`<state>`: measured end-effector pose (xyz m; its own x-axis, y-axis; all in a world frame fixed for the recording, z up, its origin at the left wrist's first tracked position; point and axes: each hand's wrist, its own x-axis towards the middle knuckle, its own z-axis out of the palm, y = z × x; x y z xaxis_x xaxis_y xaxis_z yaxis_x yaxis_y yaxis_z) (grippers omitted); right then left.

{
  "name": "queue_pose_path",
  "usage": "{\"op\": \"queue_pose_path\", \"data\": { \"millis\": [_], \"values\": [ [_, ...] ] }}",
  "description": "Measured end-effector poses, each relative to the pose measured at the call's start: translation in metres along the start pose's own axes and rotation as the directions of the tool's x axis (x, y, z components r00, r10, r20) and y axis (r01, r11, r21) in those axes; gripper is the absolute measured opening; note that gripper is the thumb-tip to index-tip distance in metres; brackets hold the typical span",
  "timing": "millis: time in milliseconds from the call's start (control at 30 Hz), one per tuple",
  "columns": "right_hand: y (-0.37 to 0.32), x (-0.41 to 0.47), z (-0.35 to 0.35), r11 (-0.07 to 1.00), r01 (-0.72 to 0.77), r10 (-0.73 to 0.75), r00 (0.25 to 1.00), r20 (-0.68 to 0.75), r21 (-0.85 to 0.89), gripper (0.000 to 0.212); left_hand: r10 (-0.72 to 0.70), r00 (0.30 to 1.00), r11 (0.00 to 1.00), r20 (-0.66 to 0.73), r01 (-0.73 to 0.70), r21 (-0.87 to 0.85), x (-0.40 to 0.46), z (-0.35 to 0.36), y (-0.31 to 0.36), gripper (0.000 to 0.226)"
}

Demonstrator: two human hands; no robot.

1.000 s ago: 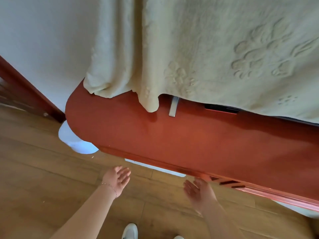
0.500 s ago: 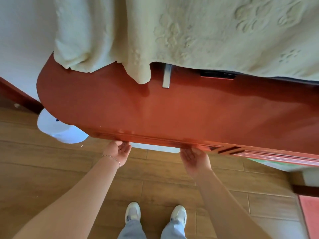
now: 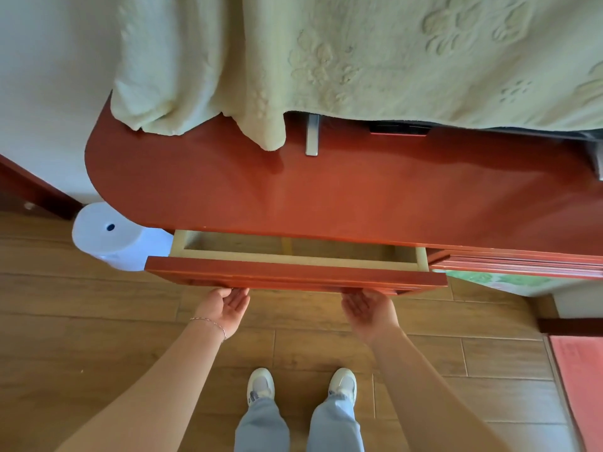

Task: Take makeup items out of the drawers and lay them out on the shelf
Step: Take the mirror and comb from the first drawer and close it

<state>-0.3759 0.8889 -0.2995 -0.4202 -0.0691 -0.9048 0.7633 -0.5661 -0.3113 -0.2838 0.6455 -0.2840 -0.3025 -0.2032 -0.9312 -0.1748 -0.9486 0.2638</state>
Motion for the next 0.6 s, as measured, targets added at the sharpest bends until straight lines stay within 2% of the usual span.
{"op": "queue_pose_path", "data": {
  "millis": [267,400,500,600],
  "values": [
    [0.018,-0.025,-0.026,0.999,-0.019,0.019,1.0,-0.005,-0.051,0.018,-0.035,0.999,0.999,-0.004,0.035,0.022,-0.012,-0.036,-0.018,0.023],
    [0.026,-0.033,-0.039,0.998,-0.034,0.033,0.999,-0.016,-0.056,0.019,-0.037,0.999,0.999,-0.004,0.037,0.008,-0.023,-0.05,-0.026,0.039],
    [0.032,-0.041,-0.049,0.997,-0.037,0.036,0.999,-0.018,-0.061,0.022,-0.049,0.999,0.998,-0.008,0.049,0.029,-0.03,-0.06,-0.03,0.034],
    [0.037,-0.055,-0.055,0.986,-0.008,0.007,1.0,-0.005,-0.166,0.023,-0.08,0.997,0.995,-0.001,0.08,0.056,-0.035,-0.071,-0.032,0.022]
  ]
}}
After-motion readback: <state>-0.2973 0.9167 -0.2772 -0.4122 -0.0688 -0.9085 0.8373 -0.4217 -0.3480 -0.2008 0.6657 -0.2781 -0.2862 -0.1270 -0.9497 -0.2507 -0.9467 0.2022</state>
